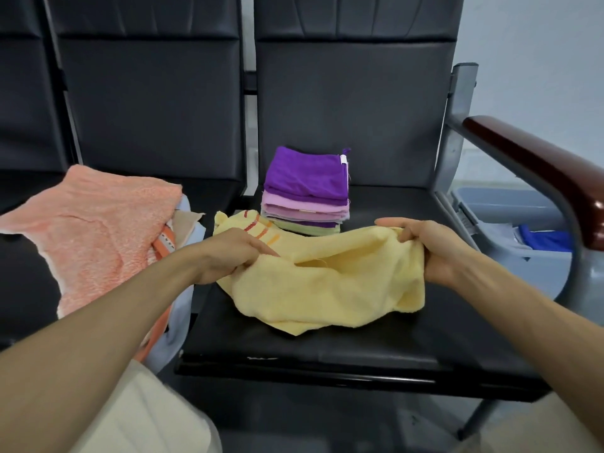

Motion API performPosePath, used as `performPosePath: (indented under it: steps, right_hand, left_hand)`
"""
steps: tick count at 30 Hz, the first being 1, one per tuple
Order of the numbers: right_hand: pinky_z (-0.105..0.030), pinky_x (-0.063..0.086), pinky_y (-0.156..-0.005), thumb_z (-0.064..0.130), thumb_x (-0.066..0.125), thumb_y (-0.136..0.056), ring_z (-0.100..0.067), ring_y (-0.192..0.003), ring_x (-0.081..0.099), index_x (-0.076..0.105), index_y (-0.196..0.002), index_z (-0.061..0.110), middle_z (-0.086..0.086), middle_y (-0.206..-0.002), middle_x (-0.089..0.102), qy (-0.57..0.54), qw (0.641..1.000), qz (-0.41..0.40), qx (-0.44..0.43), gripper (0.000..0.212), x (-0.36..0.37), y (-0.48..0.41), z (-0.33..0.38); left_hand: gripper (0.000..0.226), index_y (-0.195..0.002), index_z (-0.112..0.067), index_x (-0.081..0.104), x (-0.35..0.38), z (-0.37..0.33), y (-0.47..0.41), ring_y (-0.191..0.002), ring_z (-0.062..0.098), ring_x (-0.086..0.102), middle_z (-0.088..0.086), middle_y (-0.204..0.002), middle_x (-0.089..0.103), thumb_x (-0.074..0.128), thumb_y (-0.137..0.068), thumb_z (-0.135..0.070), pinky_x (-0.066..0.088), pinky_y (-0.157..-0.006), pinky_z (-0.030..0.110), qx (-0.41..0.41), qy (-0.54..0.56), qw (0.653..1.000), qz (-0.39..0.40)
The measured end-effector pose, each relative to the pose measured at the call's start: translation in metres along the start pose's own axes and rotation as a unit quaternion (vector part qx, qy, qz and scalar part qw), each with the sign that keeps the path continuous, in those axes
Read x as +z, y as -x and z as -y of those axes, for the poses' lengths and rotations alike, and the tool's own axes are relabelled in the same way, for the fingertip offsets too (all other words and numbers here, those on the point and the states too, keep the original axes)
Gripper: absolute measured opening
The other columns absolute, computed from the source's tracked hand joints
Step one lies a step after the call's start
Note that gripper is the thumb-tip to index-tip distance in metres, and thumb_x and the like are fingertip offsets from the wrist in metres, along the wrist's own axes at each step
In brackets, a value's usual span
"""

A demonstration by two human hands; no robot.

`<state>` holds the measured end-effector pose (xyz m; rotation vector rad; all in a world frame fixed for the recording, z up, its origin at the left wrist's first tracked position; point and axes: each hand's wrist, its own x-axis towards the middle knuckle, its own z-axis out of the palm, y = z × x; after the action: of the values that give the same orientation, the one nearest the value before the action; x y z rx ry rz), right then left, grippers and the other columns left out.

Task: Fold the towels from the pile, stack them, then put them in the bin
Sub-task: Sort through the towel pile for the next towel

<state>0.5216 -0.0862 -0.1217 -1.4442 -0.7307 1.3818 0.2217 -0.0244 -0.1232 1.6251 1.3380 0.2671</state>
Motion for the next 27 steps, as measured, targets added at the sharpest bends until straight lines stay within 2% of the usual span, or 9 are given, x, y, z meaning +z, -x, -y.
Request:
performPosePath:
  steps: [2,4,6,9,12,15,20,24,27]
  right_hand:
    - [-0.034,0.056,-0.069,0.009,0.056,-0.086,-0.023,-0.086,0.070,0.075,-0.102,0.014,-0.008,-0.096,0.074,0.009,1.000,0.015,-0.011,0.026,0.001,0.001,-0.002]
    - [-0.034,0.055,-0.069,0.020,0.071,-0.083,-0.022,-0.084,0.071,0.075,-0.100,0.013,-0.008,-0.096,0.074,0.027,0.999,0.010,-0.029,0.018,0.003,0.004,-0.005]
    - [-0.034,0.055,-0.070,0.019,0.067,-0.089,-0.021,-0.083,0.069,0.074,-0.098,0.013,-0.009,-0.100,0.072,0.045,0.998,-0.014,-0.040,0.013,0.006,0.006,-0.008]
    - [-0.035,0.059,-0.071,0.008,0.047,-0.100,-0.023,-0.090,0.068,0.070,-0.109,0.019,-0.010,-0.108,0.072,0.049,0.999,0.007,-0.018,0.026,0.007,0.011,-0.002]
    - [-0.042,0.060,-0.078,-0.002,0.038,-0.099,-0.030,-0.097,0.068,0.066,-0.118,0.022,-0.013,-0.110,0.071,0.032,0.998,0.052,0.000,0.042,0.009,0.021,0.014]
    - [-0.039,0.059,-0.075,0.004,0.047,-0.095,-0.025,-0.087,0.067,0.071,-0.109,0.014,-0.013,-0.106,0.070,-0.001,0.999,0.001,-0.045,0.030,0.015,0.037,0.041]
    - [-0.037,0.058,-0.076,0.009,0.065,-0.088,-0.025,-0.093,0.069,0.076,-0.097,0.016,-0.012,-0.103,0.073,-0.004,0.986,-0.071,-0.153,0.016,0.018,0.058,0.075]
    - [-0.041,0.055,-0.088,0.012,0.054,-0.095,-0.027,-0.100,0.066,0.074,-0.101,0.014,-0.014,-0.112,0.070,-0.038,0.978,-0.077,-0.192,0.020,0.013,0.085,0.107]
    - [-0.040,0.056,-0.079,0.009,0.046,-0.098,-0.028,-0.091,0.066,0.068,-0.106,0.009,-0.016,-0.109,0.067,-0.071,0.967,-0.094,-0.224,0.023,0.006,0.107,0.132]
  left_hand:
    - [0.044,-0.103,-0.016,0.075,-0.001,-0.003,0.000,-0.098,0.007,0.051,-0.005,-0.108,0.058,0.041,-0.085,0.006,0.042,-0.079,0.020,0.011,0.096,0.995,-0.030]
    - [0.032,-0.110,-0.012,0.072,-0.001,-0.005,0.001,-0.097,0.013,0.059,0.001,-0.109,0.063,0.054,-0.086,-0.001,0.049,-0.082,0.027,0.014,0.207,0.977,-0.038]
    - [0.026,-0.111,-0.009,0.070,0.001,-0.006,0.003,-0.096,0.021,0.067,0.009,-0.111,0.069,0.062,-0.088,-0.002,0.057,-0.083,0.034,0.033,0.250,0.966,-0.050]
    - [0.026,-0.103,-0.017,0.074,0.002,-0.013,0.009,-0.095,0.023,0.068,0.006,-0.106,0.070,0.069,-0.084,0.000,0.057,-0.087,0.040,0.079,0.201,0.971,-0.103]
    - [0.030,-0.100,-0.026,0.075,-0.010,-0.025,0.013,-0.087,0.015,0.067,0.003,-0.102,0.071,0.067,-0.086,-0.001,0.058,-0.080,0.037,0.111,0.175,0.972,-0.111]
    - [0.035,-0.113,-0.026,0.071,-0.026,-0.040,0.019,-0.102,0.015,0.063,0.002,-0.111,0.068,0.064,-0.089,-0.002,0.050,-0.094,0.035,0.156,0.126,0.974,-0.106]
    - [0.035,-0.123,-0.015,0.065,-0.050,-0.076,0.046,-0.104,0.012,0.063,0.003,-0.113,0.069,0.056,-0.093,0.002,0.047,-0.093,0.024,0.229,0.070,0.957,-0.164]
    - [0.033,-0.114,-0.023,0.068,-0.072,-0.115,0.078,-0.098,0.011,0.061,-0.001,-0.107,0.068,0.052,-0.096,-0.002,0.048,-0.079,0.022,0.252,0.024,0.939,-0.231]
    - [0.029,-0.107,-0.022,0.070,-0.090,-0.143,0.105,-0.107,0.017,0.059,0.001,-0.109,0.067,0.048,-0.097,-0.006,0.048,-0.092,0.031,0.264,-0.045,0.923,-0.276]
